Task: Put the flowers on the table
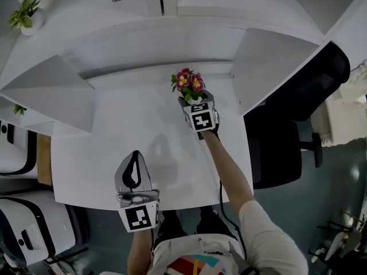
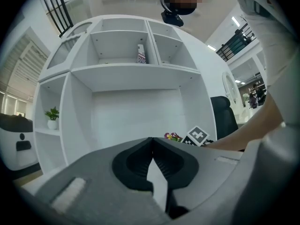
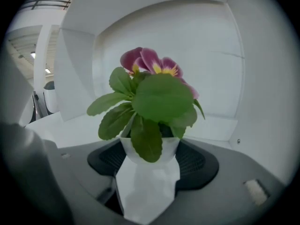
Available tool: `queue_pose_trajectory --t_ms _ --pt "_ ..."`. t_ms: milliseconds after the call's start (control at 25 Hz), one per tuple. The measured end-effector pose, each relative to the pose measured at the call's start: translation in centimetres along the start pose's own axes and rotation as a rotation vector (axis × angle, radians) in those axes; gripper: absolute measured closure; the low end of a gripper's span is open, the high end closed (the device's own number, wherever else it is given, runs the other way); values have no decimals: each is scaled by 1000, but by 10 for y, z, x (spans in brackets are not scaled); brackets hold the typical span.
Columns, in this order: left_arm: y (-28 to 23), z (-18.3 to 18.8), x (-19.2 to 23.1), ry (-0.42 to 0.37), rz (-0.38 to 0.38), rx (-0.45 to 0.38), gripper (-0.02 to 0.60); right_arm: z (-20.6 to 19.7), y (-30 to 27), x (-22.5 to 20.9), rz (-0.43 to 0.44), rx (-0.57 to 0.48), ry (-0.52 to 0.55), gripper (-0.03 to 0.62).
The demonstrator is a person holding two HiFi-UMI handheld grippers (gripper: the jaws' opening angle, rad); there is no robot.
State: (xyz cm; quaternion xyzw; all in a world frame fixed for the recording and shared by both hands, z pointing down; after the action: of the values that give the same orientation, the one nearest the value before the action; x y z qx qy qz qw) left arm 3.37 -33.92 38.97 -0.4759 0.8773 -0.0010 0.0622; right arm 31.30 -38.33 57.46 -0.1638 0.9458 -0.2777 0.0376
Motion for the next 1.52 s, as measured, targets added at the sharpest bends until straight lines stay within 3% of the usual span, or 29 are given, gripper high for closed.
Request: queue_pose_trajectory --t_ms 560,1520 --pt "4 -30 36 56 95 46 578 14 -66 8 15 42 12 270" --pt "-2 -46 35 90 87 68 578 0 -82 4 20 67 -19 269"
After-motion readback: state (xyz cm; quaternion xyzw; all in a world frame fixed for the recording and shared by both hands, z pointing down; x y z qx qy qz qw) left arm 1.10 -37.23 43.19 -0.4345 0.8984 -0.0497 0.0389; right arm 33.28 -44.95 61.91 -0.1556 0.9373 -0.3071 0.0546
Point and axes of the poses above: the fingertips, and each gripper's own axes: y backward along the fingers, x to its left, z out of its top, the point moved 1 cm from there along y, backward along the fingers, and after that the axes turned 1 degree about x, right-handed, at the moved point
